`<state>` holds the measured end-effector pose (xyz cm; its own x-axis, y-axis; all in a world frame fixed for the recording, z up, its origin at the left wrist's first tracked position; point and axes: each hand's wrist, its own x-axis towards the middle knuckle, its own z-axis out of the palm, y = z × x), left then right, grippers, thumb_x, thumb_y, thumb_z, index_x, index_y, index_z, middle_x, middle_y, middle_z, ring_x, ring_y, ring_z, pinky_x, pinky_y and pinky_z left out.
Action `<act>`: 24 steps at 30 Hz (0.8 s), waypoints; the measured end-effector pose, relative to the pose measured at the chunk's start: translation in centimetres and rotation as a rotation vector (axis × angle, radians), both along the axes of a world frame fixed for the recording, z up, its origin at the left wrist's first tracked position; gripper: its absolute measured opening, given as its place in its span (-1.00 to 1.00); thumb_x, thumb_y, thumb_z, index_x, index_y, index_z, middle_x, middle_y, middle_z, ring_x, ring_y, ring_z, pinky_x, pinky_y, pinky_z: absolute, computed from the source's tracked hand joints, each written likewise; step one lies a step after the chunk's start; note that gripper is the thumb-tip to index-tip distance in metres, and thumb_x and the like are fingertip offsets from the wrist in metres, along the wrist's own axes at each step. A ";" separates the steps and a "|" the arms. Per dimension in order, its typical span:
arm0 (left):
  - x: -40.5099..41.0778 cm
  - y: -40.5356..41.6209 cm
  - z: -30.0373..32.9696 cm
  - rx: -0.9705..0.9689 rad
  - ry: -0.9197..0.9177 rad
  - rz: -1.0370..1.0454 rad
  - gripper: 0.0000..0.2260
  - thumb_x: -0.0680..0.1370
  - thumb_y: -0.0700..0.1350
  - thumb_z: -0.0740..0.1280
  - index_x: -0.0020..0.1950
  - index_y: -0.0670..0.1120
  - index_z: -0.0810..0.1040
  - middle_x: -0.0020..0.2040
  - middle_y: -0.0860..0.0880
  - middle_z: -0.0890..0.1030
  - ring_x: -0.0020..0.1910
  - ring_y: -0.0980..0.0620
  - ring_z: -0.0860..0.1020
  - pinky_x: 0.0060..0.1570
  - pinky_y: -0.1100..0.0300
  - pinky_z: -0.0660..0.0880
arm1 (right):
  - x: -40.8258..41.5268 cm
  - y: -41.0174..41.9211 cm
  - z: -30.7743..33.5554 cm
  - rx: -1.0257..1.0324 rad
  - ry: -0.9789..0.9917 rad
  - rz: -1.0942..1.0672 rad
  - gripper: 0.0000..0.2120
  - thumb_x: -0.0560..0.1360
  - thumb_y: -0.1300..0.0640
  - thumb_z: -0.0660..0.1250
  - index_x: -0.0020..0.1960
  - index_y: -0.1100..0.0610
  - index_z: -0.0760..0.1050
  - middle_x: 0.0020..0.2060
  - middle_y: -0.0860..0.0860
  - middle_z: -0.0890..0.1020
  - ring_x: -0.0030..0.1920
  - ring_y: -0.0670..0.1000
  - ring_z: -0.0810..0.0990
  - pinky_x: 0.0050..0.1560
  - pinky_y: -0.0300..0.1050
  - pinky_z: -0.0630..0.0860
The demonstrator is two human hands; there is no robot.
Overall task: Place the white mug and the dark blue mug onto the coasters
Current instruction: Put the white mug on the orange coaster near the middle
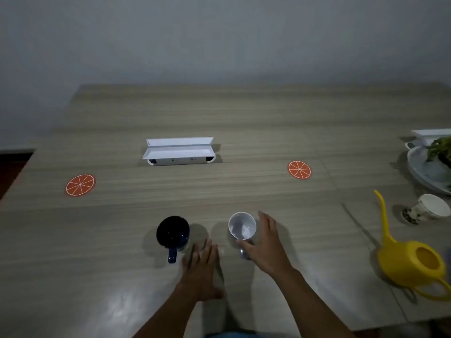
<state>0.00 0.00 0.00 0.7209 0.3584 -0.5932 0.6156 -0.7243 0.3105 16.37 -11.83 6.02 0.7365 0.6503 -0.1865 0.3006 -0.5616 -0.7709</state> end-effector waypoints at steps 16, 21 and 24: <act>7.1 0.9 1.4 0.040 -0.047 0.055 0.01 0.47 0.19 0.42 0.62 -0.05 -0.23 0.65 -0.10 -0.25 0.59 -0.22 -0.32 0.49 -0.35 -0.19 | 4.2 0.8 -1.6 0.019 0.015 -0.214 -0.20 0.26 -0.02 0.62 0.39 0.01 0.31 0.28 0.01 0.48 0.22 0.08 0.52 0.06 0.10 0.65; 12.3 2.2 1.7 0.037 -0.090 -0.011 0.09 0.44 0.35 0.36 0.60 -0.10 -0.31 0.63 -0.13 -0.34 0.57 -0.25 -0.35 0.47 -0.39 -0.22 | 8.4 -0.3 -1.5 0.037 -0.034 -0.321 -0.21 0.28 -0.04 0.61 0.40 0.05 0.33 0.30 0.04 0.49 0.24 0.08 0.51 0.09 -0.06 0.58; 15.3 2.8 1.3 0.054 -0.130 -0.035 0.14 0.40 0.43 0.32 0.59 -0.08 -0.35 0.54 -0.09 -0.46 0.56 -0.24 -0.38 0.45 -0.41 -0.24 | 11.0 -0.6 -1.5 0.063 -0.047 -0.368 -0.23 0.28 -0.03 0.62 0.39 0.04 0.35 0.30 0.04 0.50 0.24 0.07 0.52 0.10 -0.08 0.55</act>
<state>15.30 2.76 1.26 0.8028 0.3607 -0.4747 0.5470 -0.7624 0.3458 27.36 -12.40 4.49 0.9297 0.3498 -0.1154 0.1232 -0.5906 -0.7975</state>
